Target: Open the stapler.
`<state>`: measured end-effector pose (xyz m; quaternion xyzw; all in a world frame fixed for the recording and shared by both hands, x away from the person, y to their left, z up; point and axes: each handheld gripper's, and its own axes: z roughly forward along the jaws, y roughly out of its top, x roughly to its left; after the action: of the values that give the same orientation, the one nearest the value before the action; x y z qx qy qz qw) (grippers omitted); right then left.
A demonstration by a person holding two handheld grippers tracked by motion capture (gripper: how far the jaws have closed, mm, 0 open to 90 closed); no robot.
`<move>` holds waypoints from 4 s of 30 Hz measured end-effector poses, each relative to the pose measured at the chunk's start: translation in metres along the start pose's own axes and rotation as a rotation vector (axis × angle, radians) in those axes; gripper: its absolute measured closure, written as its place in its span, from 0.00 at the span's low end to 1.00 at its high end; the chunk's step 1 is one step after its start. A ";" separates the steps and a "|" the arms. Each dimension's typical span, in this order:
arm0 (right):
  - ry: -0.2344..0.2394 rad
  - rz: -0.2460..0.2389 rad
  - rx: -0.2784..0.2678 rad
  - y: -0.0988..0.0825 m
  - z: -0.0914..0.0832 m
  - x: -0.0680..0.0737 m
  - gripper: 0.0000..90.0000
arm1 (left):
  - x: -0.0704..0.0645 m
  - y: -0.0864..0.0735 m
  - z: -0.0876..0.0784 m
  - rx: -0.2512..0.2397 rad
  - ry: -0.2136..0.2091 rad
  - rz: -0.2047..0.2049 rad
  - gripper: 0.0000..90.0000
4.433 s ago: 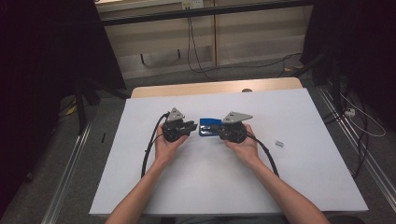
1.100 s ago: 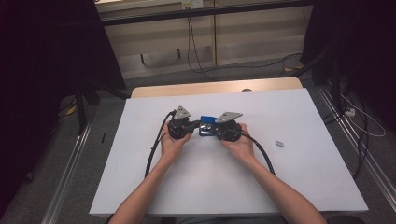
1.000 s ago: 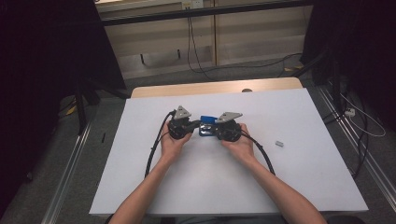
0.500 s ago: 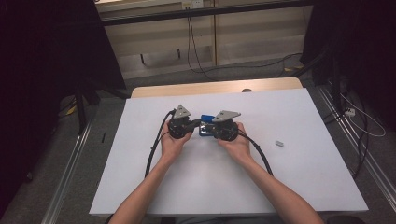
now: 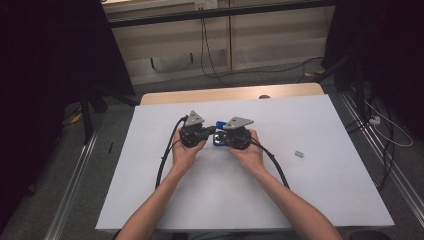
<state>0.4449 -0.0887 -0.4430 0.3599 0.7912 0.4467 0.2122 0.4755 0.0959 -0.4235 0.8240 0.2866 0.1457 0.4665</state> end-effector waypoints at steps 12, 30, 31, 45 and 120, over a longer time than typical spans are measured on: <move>-0.035 -0.010 -0.010 0.002 0.001 0.000 1.00 | 0.000 0.002 -0.001 -0.018 -0.006 -0.009 1.00; -0.053 0.008 -0.030 0.003 -0.001 -0.002 1.00 | 0.003 -0.003 0.008 0.013 0.015 -0.029 1.00; -0.053 0.007 -0.028 0.003 -0.001 -0.003 1.00 | 0.002 -0.003 0.009 0.019 0.016 -0.020 1.00; -0.051 0.013 -0.024 0.002 0.000 -0.003 1.00 | 0.002 -0.002 0.013 0.013 0.018 -0.015 1.00; -0.137 0.075 -0.101 0.005 -0.023 -0.012 1.00 | 0.003 -0.012 0.021 0.024 -0.010 -0.004 1.00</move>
<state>0.4391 -0.1091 -0.4269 0.4078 0.7373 0.4679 0.2666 0.4842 0.0881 -0.4448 0.8296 0.2877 0.1371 0.4584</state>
